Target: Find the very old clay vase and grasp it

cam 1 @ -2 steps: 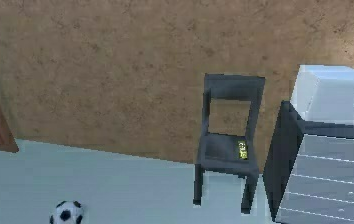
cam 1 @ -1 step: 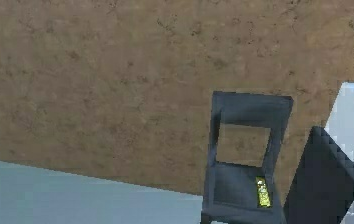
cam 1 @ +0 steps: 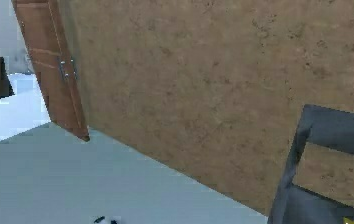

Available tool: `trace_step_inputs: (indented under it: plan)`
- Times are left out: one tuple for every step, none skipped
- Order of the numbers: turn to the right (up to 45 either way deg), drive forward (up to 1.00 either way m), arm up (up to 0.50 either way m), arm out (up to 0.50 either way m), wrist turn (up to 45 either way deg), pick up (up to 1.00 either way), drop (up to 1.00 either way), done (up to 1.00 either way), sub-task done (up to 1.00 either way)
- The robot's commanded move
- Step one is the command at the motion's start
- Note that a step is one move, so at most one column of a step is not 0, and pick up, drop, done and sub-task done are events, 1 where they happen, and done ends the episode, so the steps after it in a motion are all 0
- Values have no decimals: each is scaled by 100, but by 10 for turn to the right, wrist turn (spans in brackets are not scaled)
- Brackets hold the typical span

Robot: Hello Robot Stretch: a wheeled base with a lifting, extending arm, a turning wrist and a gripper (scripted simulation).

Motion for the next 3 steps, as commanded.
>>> trace_step_inputs:
  plan:
    - [0,75,0,0,0,0,0,0,0]
    - [-120,0,0,0,0,0,0,0,0]
    - [0,20,0,0,0,0,0,0,0]
